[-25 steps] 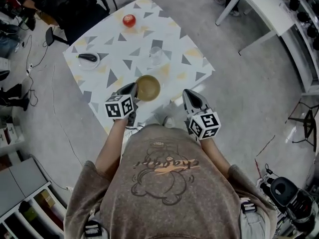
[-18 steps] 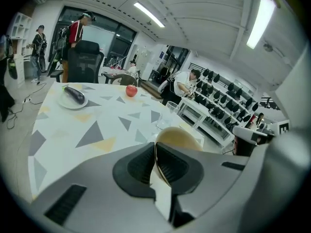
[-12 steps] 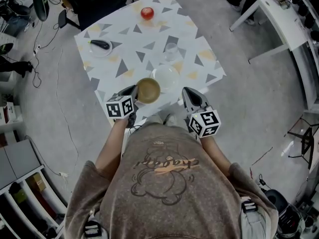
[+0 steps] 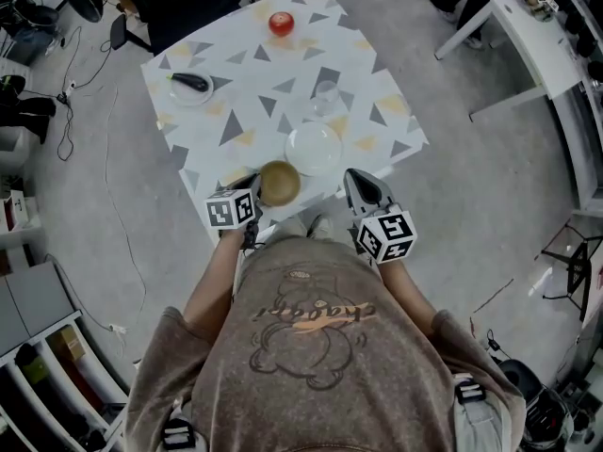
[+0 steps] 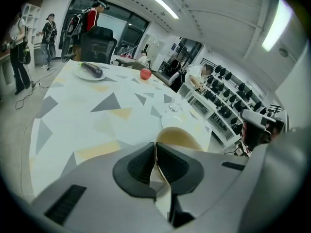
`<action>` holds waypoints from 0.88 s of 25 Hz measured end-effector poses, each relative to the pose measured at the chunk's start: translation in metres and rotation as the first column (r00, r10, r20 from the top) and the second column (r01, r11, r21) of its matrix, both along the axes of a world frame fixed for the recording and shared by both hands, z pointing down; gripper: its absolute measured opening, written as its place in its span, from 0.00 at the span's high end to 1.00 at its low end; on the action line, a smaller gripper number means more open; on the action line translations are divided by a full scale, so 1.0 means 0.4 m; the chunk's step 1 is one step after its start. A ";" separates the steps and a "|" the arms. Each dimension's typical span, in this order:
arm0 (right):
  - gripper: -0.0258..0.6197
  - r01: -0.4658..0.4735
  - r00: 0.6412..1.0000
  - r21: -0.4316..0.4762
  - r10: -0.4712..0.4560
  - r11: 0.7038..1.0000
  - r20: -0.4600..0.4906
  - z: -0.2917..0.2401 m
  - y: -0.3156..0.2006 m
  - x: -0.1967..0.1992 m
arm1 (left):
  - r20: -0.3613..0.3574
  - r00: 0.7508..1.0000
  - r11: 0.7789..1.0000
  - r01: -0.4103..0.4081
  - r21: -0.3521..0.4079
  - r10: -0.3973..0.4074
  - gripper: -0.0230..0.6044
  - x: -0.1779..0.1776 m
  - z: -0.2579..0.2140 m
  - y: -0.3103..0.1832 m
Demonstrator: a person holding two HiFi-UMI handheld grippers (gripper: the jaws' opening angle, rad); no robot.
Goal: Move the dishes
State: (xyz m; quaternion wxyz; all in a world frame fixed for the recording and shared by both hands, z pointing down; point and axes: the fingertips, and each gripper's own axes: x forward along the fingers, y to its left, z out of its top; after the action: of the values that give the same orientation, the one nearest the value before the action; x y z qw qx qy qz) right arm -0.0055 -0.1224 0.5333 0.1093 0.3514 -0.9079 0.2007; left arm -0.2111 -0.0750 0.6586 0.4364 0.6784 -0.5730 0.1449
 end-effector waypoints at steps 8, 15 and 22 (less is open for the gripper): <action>0.96 0.001 1.000 -0.008 -0.002 1.000 -0.013 0.007 0.009 0.007 | 0.005 1.000 0.999 0.022 -0.028 -0.022 0.92 -0.008 0.031 0.017; 0.96 0.011 1.000 -0.008 -0.011 1.000 -0.014 0.006 0.014 -0.001 | 0.052 0.999 1.000 0.002 -0.010 -0.002 0.91 -0.004 0.024 0.016; 0.96 0.011 1.000 -0.003 -0.011 1.000 -0.011 0.004 0.015 -0.005 | 0.061 0.998 0.999 0.002 0.046 -0.005 0.79 -0.013 -0.009 -0.001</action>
State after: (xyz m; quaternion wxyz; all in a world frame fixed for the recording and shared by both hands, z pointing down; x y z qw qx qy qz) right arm -0.0075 -0.1164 0.5349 0.1161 0.3475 -0.9088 0.1996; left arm -0.2162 -0.0756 0.6551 0.4033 0.6826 -0.5903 0.1515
